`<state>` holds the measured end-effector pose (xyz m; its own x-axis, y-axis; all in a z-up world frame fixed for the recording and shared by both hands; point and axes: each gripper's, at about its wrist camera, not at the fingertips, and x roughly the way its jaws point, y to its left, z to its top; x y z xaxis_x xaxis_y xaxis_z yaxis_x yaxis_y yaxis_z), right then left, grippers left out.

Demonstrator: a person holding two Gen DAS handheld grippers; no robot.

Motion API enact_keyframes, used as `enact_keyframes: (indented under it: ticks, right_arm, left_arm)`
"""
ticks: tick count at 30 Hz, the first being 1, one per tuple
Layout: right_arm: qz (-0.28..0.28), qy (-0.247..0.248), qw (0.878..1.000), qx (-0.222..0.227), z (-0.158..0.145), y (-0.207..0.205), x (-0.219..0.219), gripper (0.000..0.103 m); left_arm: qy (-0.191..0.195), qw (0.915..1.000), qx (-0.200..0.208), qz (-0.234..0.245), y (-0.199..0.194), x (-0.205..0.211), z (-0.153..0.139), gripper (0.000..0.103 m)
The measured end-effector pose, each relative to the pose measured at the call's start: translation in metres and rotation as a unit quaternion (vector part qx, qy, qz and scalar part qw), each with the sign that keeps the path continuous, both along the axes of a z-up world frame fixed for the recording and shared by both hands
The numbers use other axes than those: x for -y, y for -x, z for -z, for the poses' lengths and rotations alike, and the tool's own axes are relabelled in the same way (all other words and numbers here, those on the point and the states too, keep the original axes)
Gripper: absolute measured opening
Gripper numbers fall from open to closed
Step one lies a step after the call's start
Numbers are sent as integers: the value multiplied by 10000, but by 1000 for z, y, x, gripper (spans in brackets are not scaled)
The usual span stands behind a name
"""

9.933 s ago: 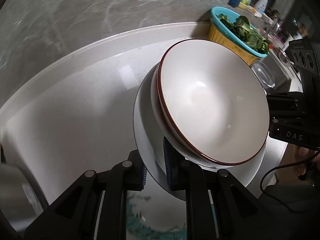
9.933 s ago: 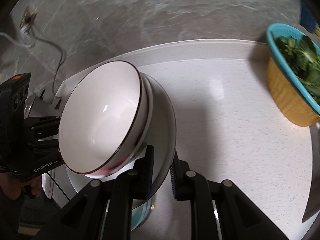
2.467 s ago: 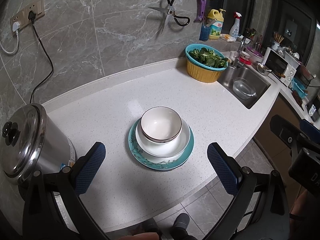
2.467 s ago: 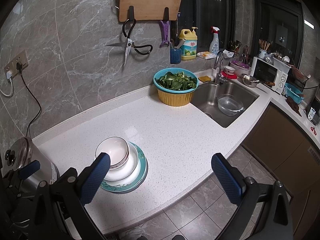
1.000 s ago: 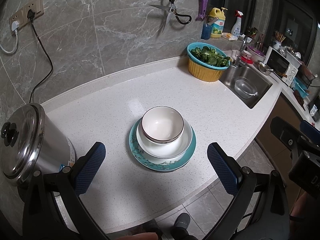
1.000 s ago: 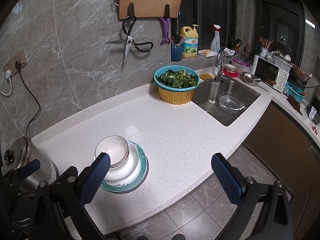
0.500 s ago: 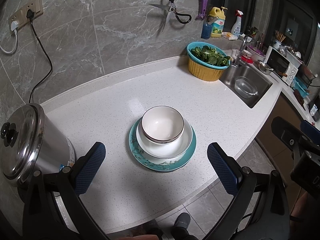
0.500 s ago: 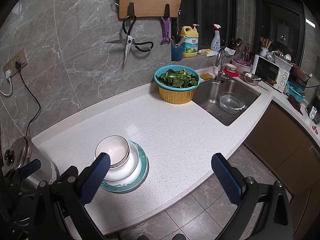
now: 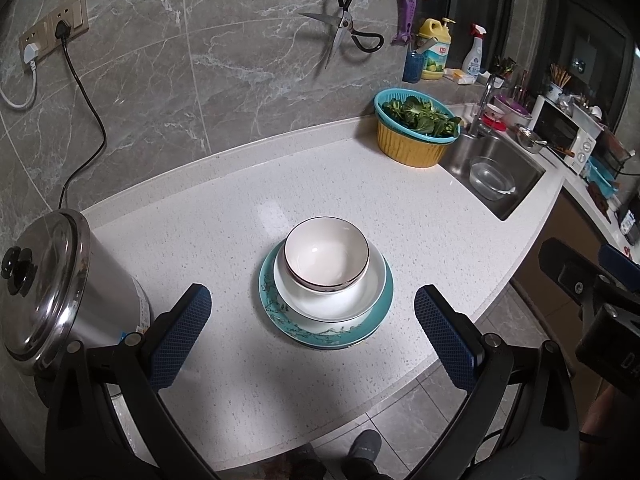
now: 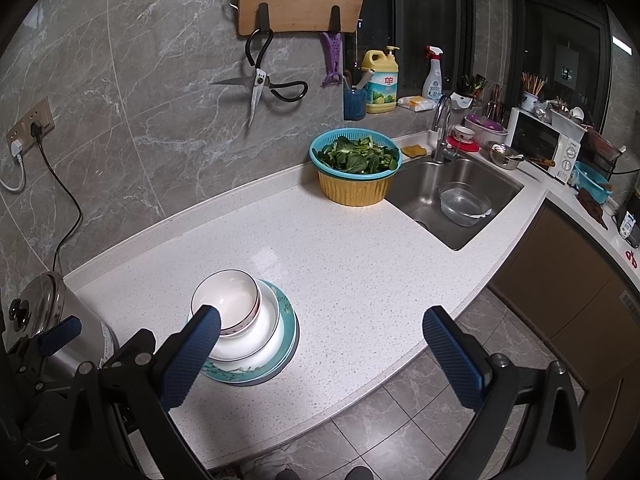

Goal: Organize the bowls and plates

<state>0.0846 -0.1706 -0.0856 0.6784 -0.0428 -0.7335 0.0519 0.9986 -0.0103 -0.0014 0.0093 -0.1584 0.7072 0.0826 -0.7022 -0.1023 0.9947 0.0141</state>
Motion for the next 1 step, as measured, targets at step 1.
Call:
enact_keyframes:
  ticks: [1]
  right_arm:
    - [0, 0, 10000, -3, 0, 0, 0, 103]
  left_arm:
    - [2, 10000, -1, -1, 0, 0, 0, 103]
